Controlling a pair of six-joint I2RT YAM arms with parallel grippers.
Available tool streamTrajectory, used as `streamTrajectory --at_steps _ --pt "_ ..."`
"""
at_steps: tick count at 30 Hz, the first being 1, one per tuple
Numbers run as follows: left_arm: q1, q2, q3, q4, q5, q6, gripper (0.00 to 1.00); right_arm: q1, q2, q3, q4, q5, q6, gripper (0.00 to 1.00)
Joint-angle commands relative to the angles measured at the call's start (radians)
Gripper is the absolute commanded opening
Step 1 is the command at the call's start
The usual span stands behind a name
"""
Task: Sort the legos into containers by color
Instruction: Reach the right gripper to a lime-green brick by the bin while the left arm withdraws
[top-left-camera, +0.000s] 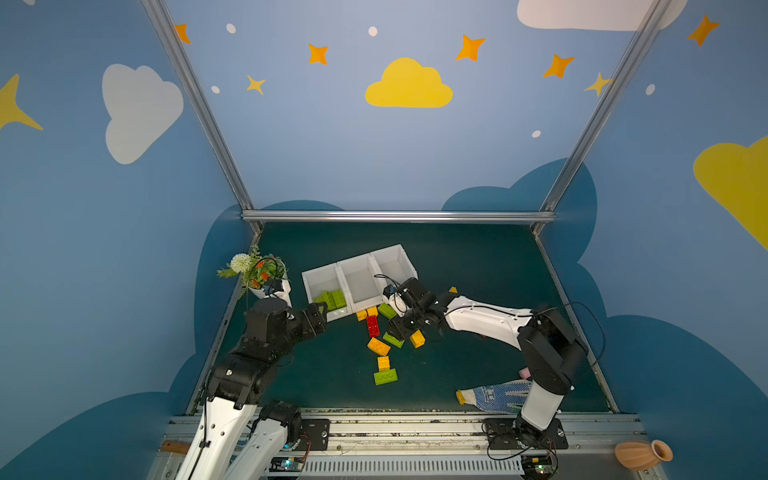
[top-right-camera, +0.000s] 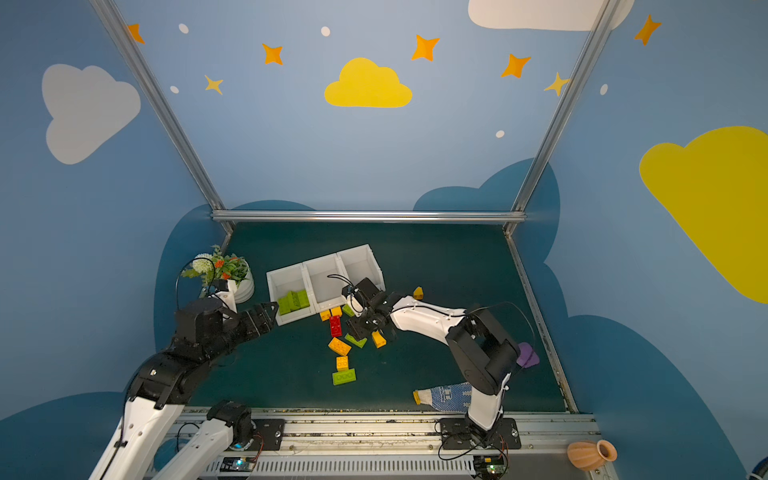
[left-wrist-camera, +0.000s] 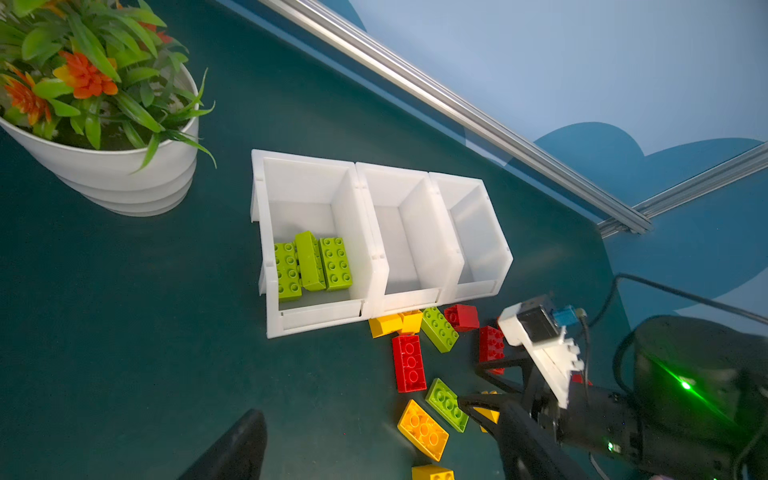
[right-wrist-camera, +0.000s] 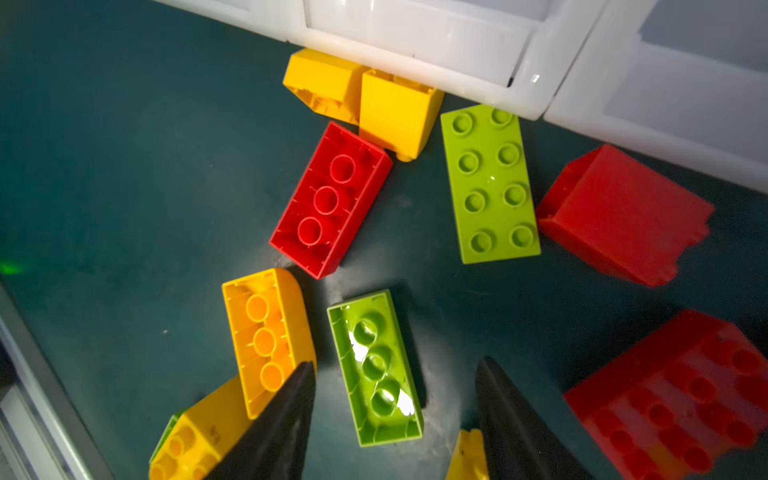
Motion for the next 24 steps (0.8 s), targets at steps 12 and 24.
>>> streamTrajectory --at_steps 12,24 --pt "0.003 -0.022 -0.020 0.016 0.049 0.016 0.89 -0.054 0.158 0.172 -0.023 0.005 -0.047 0.58" --pt "0.009 -0.016 -0.030 0.037 0.094 0.013 0.90 -0.085 0.236 0.245 -0.014 -0.025 -0.067 0.58"
